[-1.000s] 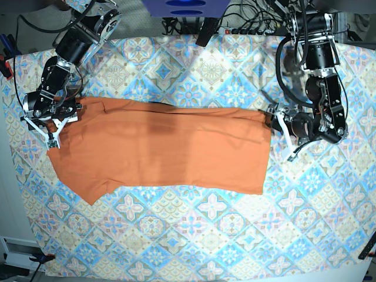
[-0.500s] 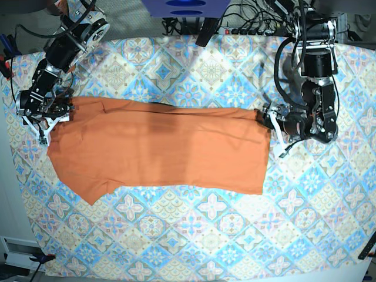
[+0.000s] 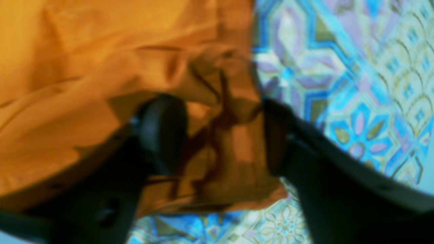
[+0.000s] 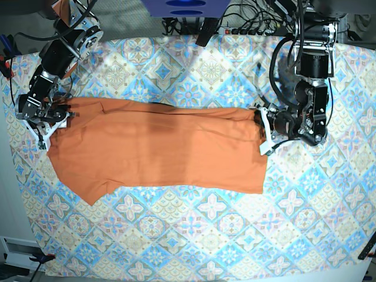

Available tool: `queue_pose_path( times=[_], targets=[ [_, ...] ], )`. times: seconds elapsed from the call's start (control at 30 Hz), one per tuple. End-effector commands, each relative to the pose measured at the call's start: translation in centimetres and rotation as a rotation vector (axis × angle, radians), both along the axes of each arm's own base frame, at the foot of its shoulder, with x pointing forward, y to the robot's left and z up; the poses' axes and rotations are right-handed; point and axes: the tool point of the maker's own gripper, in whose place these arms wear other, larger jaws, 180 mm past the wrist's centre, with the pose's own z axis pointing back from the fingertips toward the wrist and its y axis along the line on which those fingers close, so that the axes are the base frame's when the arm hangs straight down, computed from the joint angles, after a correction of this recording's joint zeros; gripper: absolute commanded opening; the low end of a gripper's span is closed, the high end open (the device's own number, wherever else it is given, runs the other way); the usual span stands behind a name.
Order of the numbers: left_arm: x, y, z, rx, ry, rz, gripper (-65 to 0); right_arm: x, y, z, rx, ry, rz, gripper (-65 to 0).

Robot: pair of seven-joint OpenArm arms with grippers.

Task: Fold the T-shirt properly
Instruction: 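Grasp the collar edge with both grippers and pull it toward the robot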

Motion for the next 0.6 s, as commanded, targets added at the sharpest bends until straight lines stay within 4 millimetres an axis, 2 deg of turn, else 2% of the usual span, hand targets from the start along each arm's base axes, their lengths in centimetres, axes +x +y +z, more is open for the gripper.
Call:
queue_pose_path(
  times=[0.0, 0.1, 0.2, 0.3, 0.57],
  targets=[
    [-1.1, -1.2, -0.5, -0.014, 0.035, -0.039, -63.4, -2.1, 0.6, -1.5, -0.005, 0.105, 0.004, -39.7],
    [-1.2, -1.3, -0.5, -0.013, 0.037, -0.041, -64.4, -2.6, 0.6, -1.6, -0.006, 0.135, -0.001, -50.2],
    [-1.9, -0.9, -0.9, -0.004, 0.052, -0.038, -64.7, -3.2, 0.6, -1.8, -0.009, 0.175, -0.002, -56.8],
    [-3.2, 0.2, -1.4, 0.014, 0.077, -0.035, -64.7, -4.2, 0.6, -2.0, -0.010, 0.220, -0.010, -58.3],
    [-6.3, 0.8, -2.6, 0.025, 0.131, -0.037, -65.0, -9.6, 0.3, -3.8, -0.020, 0.331, -0.011, -58.5]
  ],
)
